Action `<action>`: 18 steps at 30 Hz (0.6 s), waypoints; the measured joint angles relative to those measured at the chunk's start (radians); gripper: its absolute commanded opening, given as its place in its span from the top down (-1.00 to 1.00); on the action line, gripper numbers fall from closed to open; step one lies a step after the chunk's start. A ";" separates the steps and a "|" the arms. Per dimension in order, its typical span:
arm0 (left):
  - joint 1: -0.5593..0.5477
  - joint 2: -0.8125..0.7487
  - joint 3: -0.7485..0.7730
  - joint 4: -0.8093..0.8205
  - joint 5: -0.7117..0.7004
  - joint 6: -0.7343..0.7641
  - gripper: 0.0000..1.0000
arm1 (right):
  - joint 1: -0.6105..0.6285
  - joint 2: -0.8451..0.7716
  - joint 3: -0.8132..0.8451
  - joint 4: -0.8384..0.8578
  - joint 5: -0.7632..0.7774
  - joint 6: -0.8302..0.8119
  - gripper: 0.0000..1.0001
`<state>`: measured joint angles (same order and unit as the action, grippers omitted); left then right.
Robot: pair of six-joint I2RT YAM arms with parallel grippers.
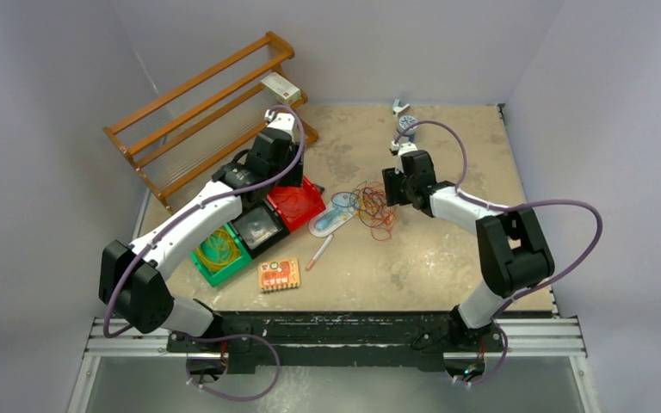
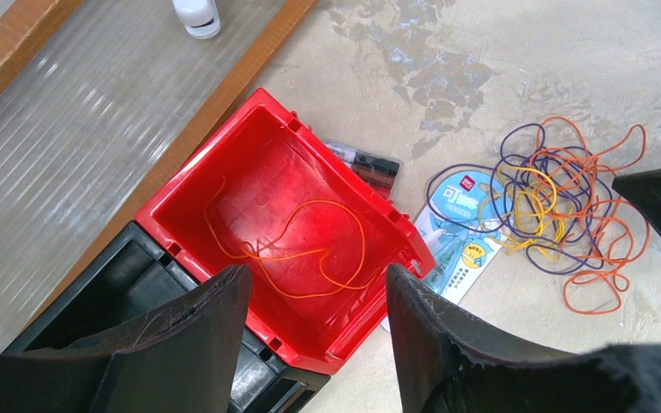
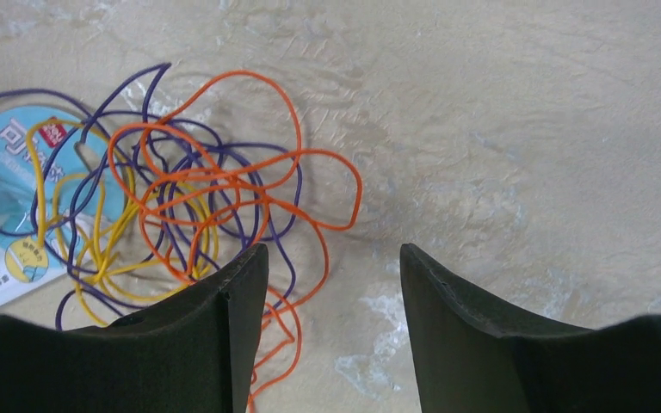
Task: Untangle the cables
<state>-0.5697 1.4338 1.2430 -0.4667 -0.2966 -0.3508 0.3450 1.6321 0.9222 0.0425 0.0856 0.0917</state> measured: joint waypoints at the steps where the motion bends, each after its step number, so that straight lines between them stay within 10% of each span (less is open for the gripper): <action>1: 0.000 0.000 0.000 -0.001 -0.001 -0.005 -0.18 | -0.002 0.012 0.008 0.002 0.000 -0.003 -0.18; 18: 0.000 -0.016 -0.014 -0.011 -0.048 -0.032 -0.18 | -0.026 0.200 0.127 0.098 0.029 -0.040 0.21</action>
<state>-0.5697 1.4178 1.2285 -0.4774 -0.3443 -0.3828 0.3195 1.8324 1.0489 0.1406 0.1150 0.0521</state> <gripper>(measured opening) 0.590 0.417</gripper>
